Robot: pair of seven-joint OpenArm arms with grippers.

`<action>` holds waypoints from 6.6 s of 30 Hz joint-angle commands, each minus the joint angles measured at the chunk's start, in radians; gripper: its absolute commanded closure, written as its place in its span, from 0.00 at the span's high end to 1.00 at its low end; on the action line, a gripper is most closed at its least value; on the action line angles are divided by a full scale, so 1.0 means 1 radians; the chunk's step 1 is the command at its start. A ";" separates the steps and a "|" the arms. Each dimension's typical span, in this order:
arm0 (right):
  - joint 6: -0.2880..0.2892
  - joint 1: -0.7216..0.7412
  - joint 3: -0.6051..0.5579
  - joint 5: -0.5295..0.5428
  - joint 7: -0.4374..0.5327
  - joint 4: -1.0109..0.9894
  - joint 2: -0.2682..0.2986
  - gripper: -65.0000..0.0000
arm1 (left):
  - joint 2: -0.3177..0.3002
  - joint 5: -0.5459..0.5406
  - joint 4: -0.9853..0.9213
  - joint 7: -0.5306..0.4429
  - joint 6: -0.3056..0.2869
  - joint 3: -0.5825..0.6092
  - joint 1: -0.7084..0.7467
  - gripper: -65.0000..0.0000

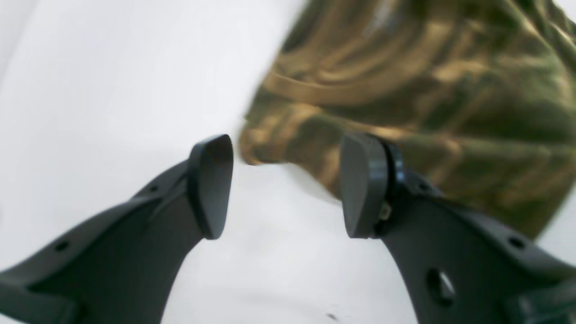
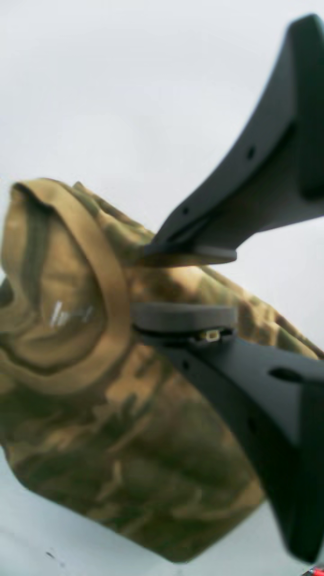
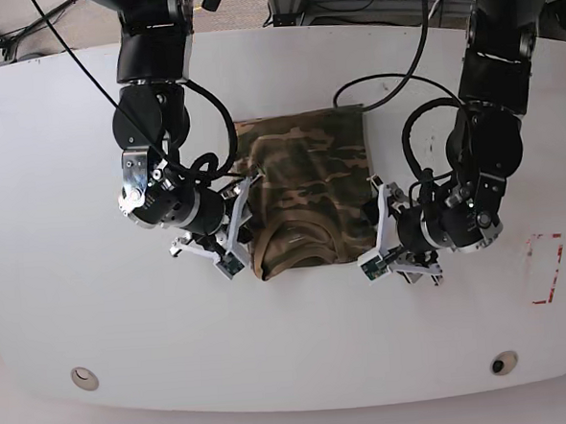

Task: Fold the T-shirt properly

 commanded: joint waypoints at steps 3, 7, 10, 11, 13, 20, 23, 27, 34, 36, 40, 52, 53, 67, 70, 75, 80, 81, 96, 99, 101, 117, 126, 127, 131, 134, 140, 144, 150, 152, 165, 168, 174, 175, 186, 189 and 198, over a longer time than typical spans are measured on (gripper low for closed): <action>-0.001 0.119 0.000 0.012 0.116 -0.183 -0.005 0.20 | -0.006 -0.002 0.118 -0.009 0.002 -0.050 0.096 0.54; -0.001 0.209 0.000 0.011 0.221 -0.394 0.009 0.20 | -0.006 -0.002 0.207 -0.009 0.002 -0.099 0.223 0.54; -0.001 0.259 -0.001 0.011 0.311 -0.543 0.028 0.20 | -0.002 -0.002 0.256 -0.009 0.002 -0.124 0.294 0.54; -0.001 0.269 -0.001 0.011 0.337 -0.577 0.032 0.20 | -0.002 -0.002 0.264 -0.009 0.002 -0.127 0.307 0.54; -0.001 0.285 -0.001 0.011 0.389 -0.637 0.062 0.20 | -0.002 -0.002 0.271 -0.009 0.002 -0.135 0.334 0.54; -0.001 0.305 0.009 0.023 0.326 -0.554 0.113 0.20 | 0.033 -0.002 0.277 -0.009 0.002 -0.136 0.338 0.54; -0.001 0.300 0.037 0.043 0.228 -0.430 0.131 0.20 | 0.086 -0.002 0.277 -0.009 0.002 -0.133 0.332 0.54; -0.001 0.269 0.123 0.070 0.107 -0.293 0.154 0.20 | 0.170 0.000 0.270 -0.014 0.204 -0.096 0.295 0.55; -0.001 0.220 0.217 0.073 0.009 -0.164 0.170 0.20 | 0.320 0.069 0.242 -0.084 0.696 -0.017 0.246 0.57; -0.001 0.196 0.224 0.075 -0.011 -0.129 0.180 0.20 | 0.359 0.156 0.216 -0.147 0.811 0.049 0.249 0.63; -0.001 0.153 0.227 0.075 -0.031 -0.083 0.185 0.20 | 0.397 0.317 0.125 -0.252 0.939 0.171 0.251 0.75; -0.001 0.076 0.356 0.075 -0.062 -0.020 0.180 0.20 | 0.437 0.442 -0.298 -0.572 1.016 0.172 0.261 0.78; -0.001 0.076 0.371 0.075 -0.065 -0.022 0.180 0.20 | 0.429 0.442 -0.330 -0.588 1.016 0.157 0.263 0.78; -0.001 0.045 0.388 0.075 -0.094 0.054 0.200 0.20 | 0.093 0.435 -0.332 -0.597 0.617 -0.127 0.395 0.78; -0.001 0.035 0.388 0.075 -0.094 0.080 0.200 0.20 | 0.020 0.438 -0.318 -0.595 0.431 -0.259 0.433 0.78; -0.001 -0.004 0.388 0.075 -0.094 0.110 0.199 0.20 | -0.138 0.438 -0.344 -0.595 0.228 -0.400 0.465 0.78; -0.001 -0.039 0.388 0.075 -0.094 0.143 0.197 0.20 | -0.264 0.437 -0.413 -0.598 0.130 -0.527 0.469 0.78; -0.001 -0.045 0.388 0.075 -0.094 0.152 0.197 0.20 | -0.290 0.437 -0.433 -0.600 0.113 -0.549 0.465 0.78; -0.001 -0.110 0.388 0.073 -0.089 0.239 0.159 0.20 | -0.412 0.333 -0.428 -0.571 0.002 -0.667 0.447 0.78; -0.001 -0.119 0.388 0.073 -0.086 0.244 0.159 0.20 | -0.412 0.277 -0.327 -0.486 0.002 -0.736 0.449 0.78; -0.001 -0.119 0.388 0.072 -0.086 0.245 0.159 0.20 | -0.412 0.239 -0.257 -0.433 0.002 -0.765 0.449 0.78; -0.001 -0.289 0.338 -0.174 0.391 0.255 0.134 0.20 | -0.095 0.371 0.191 -0.767 0.290 -0.679 0.510 0.78; -0.001 -0.536 0.396 -0.295 0.699 0.307 0.047 0.20 | 0.007 0.511 0.214 -1.028 0.525 -0.442 0.719 0.78; -0.001 -0.561 0.402 -0.295 0.718 0.311 0.035 0.20 | 0.018 0.512 0.222 -1.033 0.532 -0.422 0.740 0.78; -0.001 -0.696 0.411 -0.290 0.764 0.330 0.007 0.20 | 0.037 0.512 0.283 -1.031 0.534 -0.397 0.895 0.78; -0.001 -0.812 0.411 -0.266 0.799 0.345 -0.010 0.20 | 0.037 0.508 0.320 -1.031 0.535 -0.394 1.035 0.78; -0.001 -1.063 0.411 -0.137 0.879 0.348 -0.024 0.20 | 0.067 0.506 0.363 -1.034 0.535 -0.400 1.322 0.78; -0.001 -1.210 0.410 -0.066 0.922 0.344 -0.022 0.20 | 0.073 0.504 0.362 -1.036 0.535 -0.415 1.475 0.78; -0.001 -1.368 0.405 0.014 0.929 0.304 -0.019 0.20 | 0.093 0.396 0.313 -1.036 0.535 -0.420 1.622 0.78; -0.001 -1.389 0.402 0.009 0.946 0.258 -0.019 0.20 | 0.089 0.351 0.265 -1.034 0.535 -0.417 1.633 0.78; -0.001 -1.233 0.263 -0.115 1.043 -0.262 0.044 0.20 | 0.083 0.325 -0.439 -1.037 0.534 -0.288 1.268 0.78; -0.001 -1.142 0.263 -0.177 1.049 -0.379 0.044 0.20 | 0.084 0.325 -0.577 -1.037 0.534 -0.268 1.168 0.78; -0.001 -0.992 0.263 -0.212 1.045 -0.569 0.044 0.20 | 0.086 0.326 -0.795 -1.037 0.535 -0.225 0.990 0.78; -0.001 -0.970 0.263 -0.212 1.045 -0.603 0.044 0.20 | 0.086 0.326 -0.844 -1.037 0.535 -0.224 0.949 0.78; -0.111 -0.766 0.184 -0.212 1.049 -0.885 0.094 0.20 | 0.116 0.328 -1.300 -1.080 0.537 -0.208 0.608 0.78; -0.184 -0.725 0.155 -0.212 1.049 -0.950 0.104 0.20 | 0.121 0.330 -1.389 -1.080 0.537 -0.208 0.547 0.78; -0.299 -0.661 0.088 -0.212 1.048 -0.985 0.104 0.20 | 0.164 0.331 -1.487 -1.079 0.537 -0.130 0.458 0.78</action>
